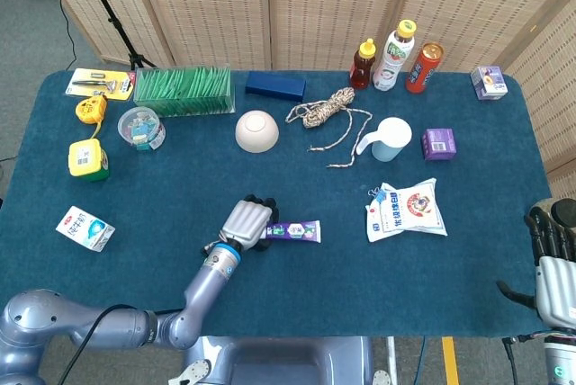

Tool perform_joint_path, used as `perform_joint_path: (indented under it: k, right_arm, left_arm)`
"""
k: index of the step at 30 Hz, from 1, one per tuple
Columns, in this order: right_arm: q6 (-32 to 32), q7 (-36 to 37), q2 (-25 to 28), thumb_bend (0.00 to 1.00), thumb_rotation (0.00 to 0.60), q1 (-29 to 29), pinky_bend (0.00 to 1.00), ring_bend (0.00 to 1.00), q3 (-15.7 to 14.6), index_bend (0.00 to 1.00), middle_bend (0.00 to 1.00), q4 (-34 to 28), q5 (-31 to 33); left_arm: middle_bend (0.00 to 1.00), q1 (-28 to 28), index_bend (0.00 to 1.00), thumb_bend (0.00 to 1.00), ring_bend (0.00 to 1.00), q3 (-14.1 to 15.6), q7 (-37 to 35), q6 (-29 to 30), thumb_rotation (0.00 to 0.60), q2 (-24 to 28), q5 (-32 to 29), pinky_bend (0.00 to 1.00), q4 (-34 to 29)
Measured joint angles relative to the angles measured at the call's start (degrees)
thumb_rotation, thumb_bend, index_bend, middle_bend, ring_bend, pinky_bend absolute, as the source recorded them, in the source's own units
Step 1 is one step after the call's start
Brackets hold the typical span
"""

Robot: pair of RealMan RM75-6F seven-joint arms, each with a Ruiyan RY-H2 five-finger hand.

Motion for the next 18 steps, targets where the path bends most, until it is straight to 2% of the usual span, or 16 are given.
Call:
perform_joint_path:
  k: [5, 9, 18]
  right_arm:
    - [-0.1, -0.4, 0.0, 0.0, 0.6, 0.0, 0.0, 0.0, 0.0, 0.0, 0.0, -0.3, -0.1]
    - [-0.2, -0.6, -0.1, 0.0, 0.6, 0.1, 0.0, 0.0, 0.0, 0.0, 0.0, -0.4, -0.3]
    - [-0.8, -0.9, -0.3, 0.0, 0.6, 0.6, 0.0, 0.0, 0.1, 0.0, 0.0, -0.6, -0.6]
  left_arm:
    - [0.27, 0.8, 0.51, 0.35, 0.29, 0.3, -0.9, 1.1, 0.598, 1.6, 1.4, 0.17, -0.7]
    - [0.3, 2.1, 0.52, 0.36, 0.3, 1.0, -1.4, 2.4, 0.6, 4.1, 3.1, 0.17, -1.9]
    - [0.3, 7.4, 0.52, 0.36, 0.3, 3.5, -4.5, 6.4, 0.6, 14.7, 8.3, 0.17, -7.8]
